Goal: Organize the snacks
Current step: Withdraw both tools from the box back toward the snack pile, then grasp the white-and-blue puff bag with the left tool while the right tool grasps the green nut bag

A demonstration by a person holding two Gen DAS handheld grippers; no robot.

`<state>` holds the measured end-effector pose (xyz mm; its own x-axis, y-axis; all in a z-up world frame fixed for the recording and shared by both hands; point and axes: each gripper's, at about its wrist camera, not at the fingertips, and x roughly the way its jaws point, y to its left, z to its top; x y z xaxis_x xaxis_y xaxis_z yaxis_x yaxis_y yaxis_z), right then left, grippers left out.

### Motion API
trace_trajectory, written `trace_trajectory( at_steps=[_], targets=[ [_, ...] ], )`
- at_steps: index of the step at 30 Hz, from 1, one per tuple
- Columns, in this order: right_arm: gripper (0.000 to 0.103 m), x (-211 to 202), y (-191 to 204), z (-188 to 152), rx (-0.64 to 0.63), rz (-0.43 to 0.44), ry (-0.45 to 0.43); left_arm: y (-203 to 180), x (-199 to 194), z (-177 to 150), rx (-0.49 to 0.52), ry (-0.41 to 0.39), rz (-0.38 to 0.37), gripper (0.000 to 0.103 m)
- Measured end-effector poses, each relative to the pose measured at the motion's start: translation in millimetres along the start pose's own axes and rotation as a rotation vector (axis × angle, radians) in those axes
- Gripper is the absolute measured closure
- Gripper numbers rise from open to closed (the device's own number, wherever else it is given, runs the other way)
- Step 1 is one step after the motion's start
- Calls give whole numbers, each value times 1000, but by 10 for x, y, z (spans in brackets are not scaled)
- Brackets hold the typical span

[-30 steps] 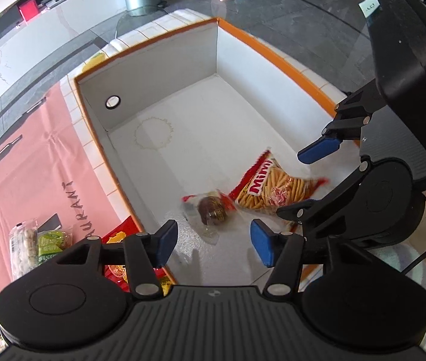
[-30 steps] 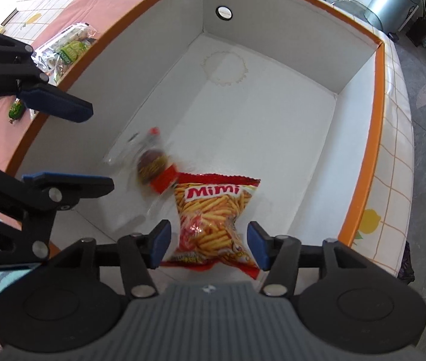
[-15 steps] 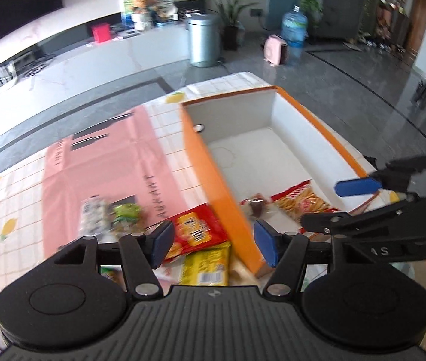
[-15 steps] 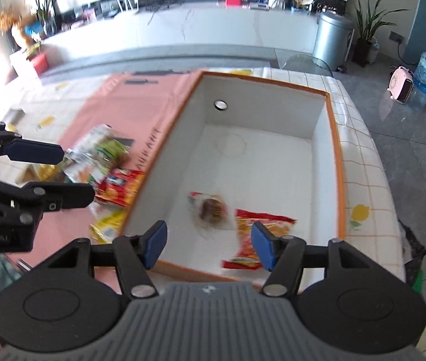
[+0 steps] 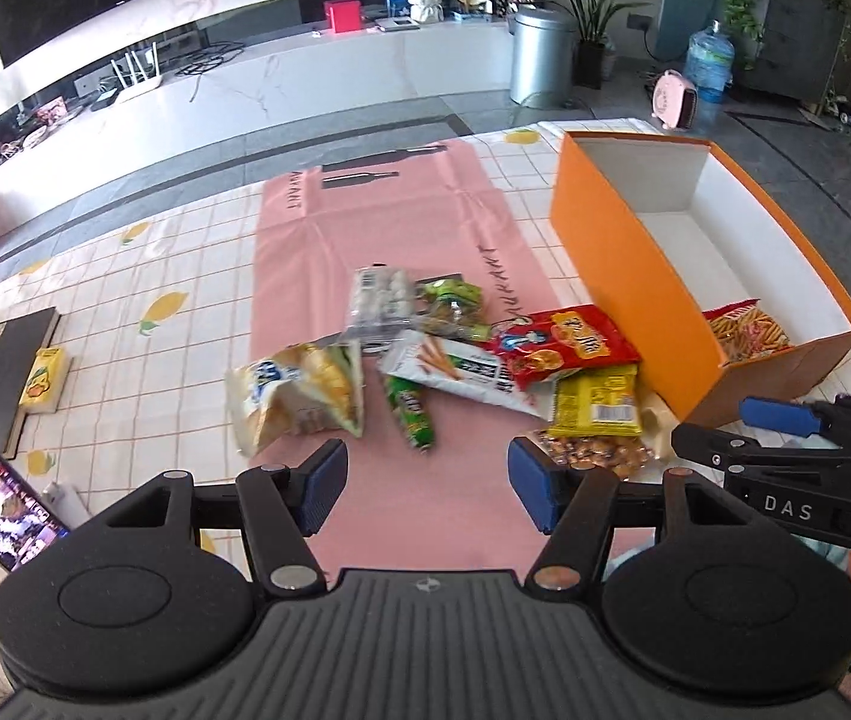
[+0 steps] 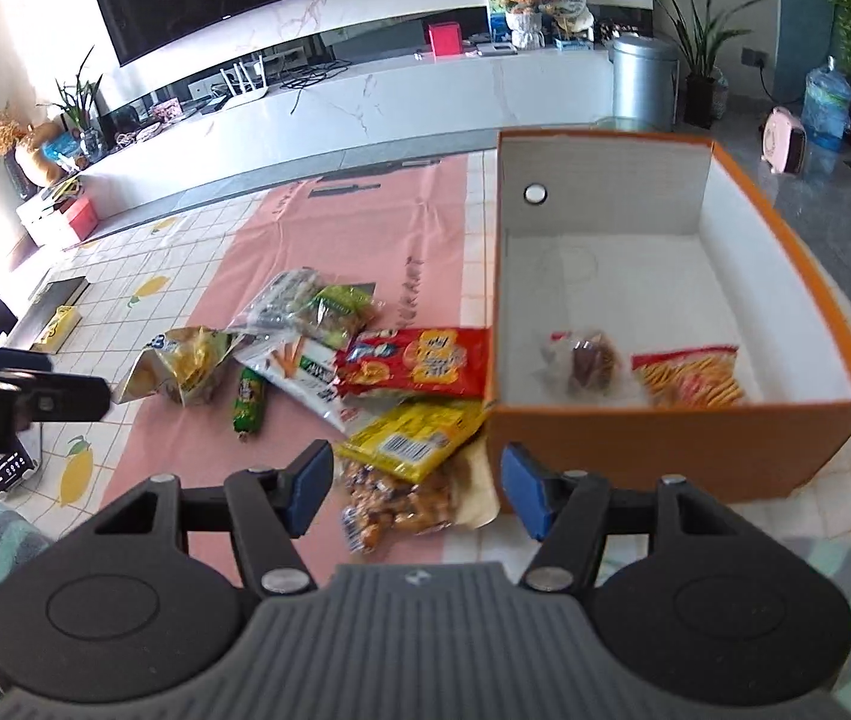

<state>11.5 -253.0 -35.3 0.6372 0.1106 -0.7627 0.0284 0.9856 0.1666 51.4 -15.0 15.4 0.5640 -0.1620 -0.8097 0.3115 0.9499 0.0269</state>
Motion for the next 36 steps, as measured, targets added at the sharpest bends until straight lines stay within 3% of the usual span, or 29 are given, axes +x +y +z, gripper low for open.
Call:
trace_trajectory(
  at_steps=[5, 9, 13, 16, 27, 36],
  targets=[
    [43, 184, 109, -163, -4, -24, 0, 259, -72, -182, -56, -70, -48, 31],
    [43, 315, 155, -202, -22, -38, 20, 310, 14, -189, -62, -45, -109, 31],
    [44, 396, 205, -199, -22, -21, 30, 328, 161, -188, -50, -24, -87, 31],
    [45, 456, 261, -167, -31, -15, 34, 444, 229, -174, -96, -42, -66, 31],
    [46, 787, 554, 109, -172, 7, 43, 754, 624, 60, -111, 2, 9, 27],
    [51, 1251, 813, 365, -332, 28, 63, 1111, 1035, 134, -260, 18, 13, 24]
  ],
)
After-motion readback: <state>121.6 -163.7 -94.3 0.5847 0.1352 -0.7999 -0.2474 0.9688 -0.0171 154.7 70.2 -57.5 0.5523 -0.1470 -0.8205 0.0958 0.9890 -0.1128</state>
